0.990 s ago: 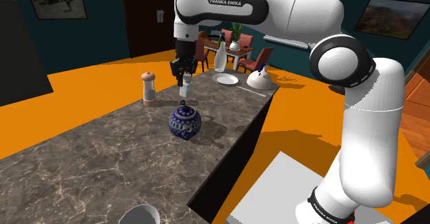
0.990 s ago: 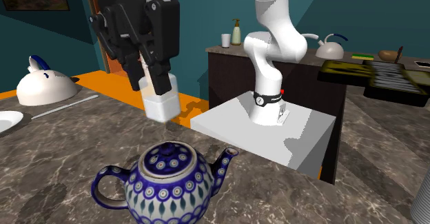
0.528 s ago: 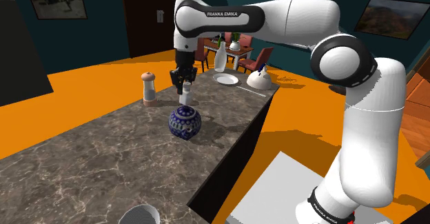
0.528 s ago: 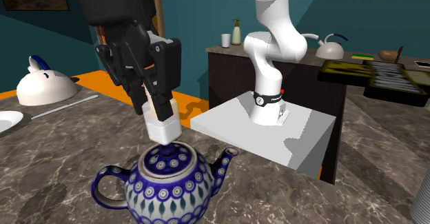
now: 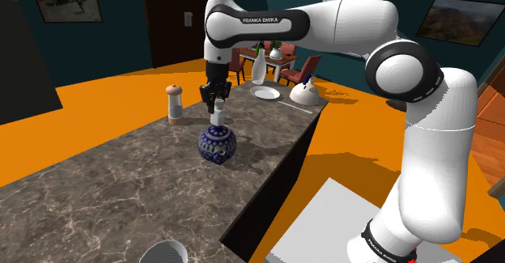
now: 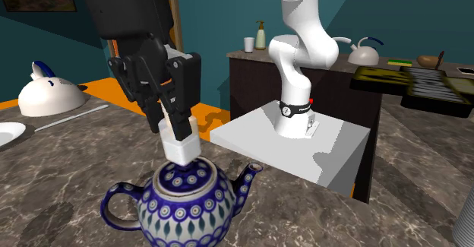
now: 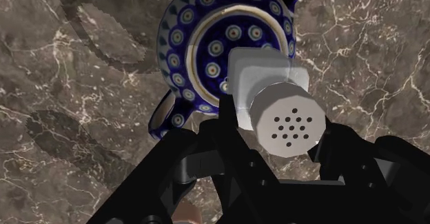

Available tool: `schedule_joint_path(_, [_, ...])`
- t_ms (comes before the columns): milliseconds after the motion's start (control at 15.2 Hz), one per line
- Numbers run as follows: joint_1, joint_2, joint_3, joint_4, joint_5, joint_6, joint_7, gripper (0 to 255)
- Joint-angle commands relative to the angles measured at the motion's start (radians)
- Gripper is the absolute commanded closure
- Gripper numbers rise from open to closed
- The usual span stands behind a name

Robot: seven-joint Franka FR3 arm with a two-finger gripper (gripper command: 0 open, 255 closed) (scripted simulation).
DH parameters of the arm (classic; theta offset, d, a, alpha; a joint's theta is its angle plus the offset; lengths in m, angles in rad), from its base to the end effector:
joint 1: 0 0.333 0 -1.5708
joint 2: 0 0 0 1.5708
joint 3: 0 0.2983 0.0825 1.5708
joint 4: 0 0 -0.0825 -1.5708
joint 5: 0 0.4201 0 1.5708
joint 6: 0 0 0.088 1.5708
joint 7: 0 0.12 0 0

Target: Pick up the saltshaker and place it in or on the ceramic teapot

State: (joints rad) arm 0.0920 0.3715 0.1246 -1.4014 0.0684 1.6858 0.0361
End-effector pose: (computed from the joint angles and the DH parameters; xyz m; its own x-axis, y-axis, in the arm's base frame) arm 0.6749 0.1447 0.4526 0.9820 0.1667 -0.0889 0.1568 -0.9816 -0.1088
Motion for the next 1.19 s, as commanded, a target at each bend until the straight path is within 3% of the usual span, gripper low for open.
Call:
schedule_joint_path(0, [0.0, 0.0, 0.0, 0.0, 0.0, 0.0, 0.0, 255])
schedule_joint_path(66, [0.0, 0.0, 0.0, 0.0, 0.0, 0.0, 0.0, 0])
schedule_joint_path(396, [0.0, 0.0, 0.0, 0.0, 0.0, 0.0, 0.0, 0])
schedule_joint_path(660, [-0.002, 0.034, -0.002, 0.178, -0.004, -0.144, 0.005, 0])
schedule_joint_path(1122, [-0.002, 0.035, -0.002, 0.178, -0.004, -0.144, 0.005, 0])
